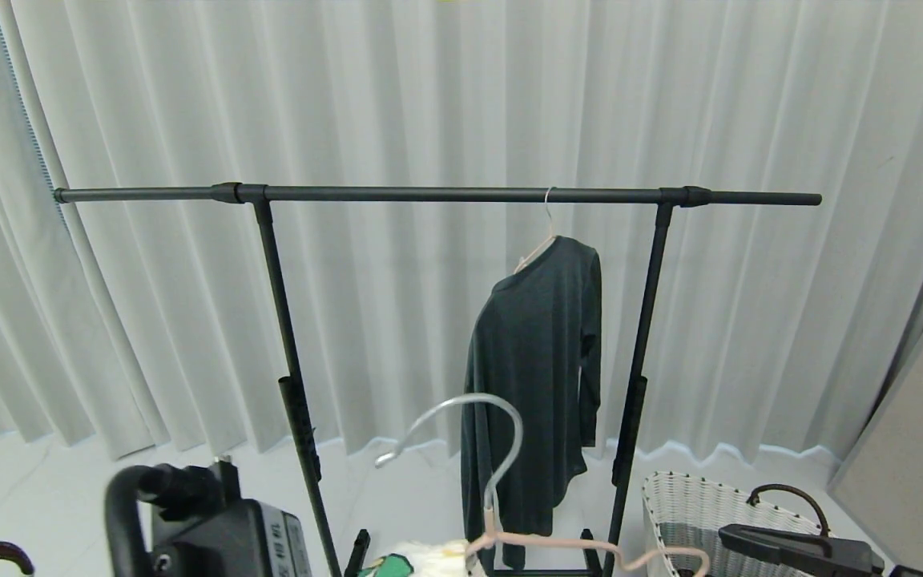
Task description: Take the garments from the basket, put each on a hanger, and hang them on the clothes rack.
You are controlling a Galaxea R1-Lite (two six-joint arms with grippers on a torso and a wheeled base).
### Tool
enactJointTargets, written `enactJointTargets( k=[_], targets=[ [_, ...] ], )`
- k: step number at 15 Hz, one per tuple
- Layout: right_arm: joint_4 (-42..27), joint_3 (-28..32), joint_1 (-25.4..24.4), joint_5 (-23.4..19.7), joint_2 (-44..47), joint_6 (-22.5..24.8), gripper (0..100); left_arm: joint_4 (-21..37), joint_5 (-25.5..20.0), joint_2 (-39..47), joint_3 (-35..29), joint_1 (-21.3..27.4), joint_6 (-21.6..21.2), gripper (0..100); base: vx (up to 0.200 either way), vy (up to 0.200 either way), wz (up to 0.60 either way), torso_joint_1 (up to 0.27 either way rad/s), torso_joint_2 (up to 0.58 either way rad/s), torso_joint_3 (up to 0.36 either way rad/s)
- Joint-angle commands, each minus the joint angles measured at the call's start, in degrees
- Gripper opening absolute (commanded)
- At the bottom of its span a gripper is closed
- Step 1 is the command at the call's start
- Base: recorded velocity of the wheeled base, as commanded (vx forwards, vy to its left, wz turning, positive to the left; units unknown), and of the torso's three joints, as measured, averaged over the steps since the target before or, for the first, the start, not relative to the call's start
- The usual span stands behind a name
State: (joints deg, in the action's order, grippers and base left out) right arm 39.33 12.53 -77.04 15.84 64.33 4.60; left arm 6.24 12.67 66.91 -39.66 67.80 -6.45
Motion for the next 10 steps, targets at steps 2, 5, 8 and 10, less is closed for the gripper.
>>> enactJointTargets(
  k=[2, 5, 8, 10],
  targets=[
    [-1.2, 1.0, 0.2, -0.1, 2.6, -6.6, 100, -5.2, 1.0, -2.5, -0.2, -3.5, -0.3, 0, 0.000, 0.000, 0.00, 0.000, 0.00, 0.000],
    [-8.4, 8.5, 1.5, -0.2, 7.8, -19.4, 100, -11.8, 2.2, -2.1, -0.6, -7.4, -3.2, 0, 0.000, 0.000, 0.00, 0.000, 0.00, 0.000],
    [-10.6, 16.7, 5.7, -0.4, 15.7, -28.3, 100, -13.0, 2.2, -2.1, -2.4, -8.3, -3.5, 0, 0.000, 0.000, 0.00, 0.000, 0.00, 0.000],
    [-10.5, 21.0, 6.7, -0.4, 20.1, -30.6, 100, -13.0, 2.2, -2.1, -3.3, -8.3, -4.9, 0, 0.000, 0.000, 0.00, 0.000, 0.00, 0.000]
  ],
)
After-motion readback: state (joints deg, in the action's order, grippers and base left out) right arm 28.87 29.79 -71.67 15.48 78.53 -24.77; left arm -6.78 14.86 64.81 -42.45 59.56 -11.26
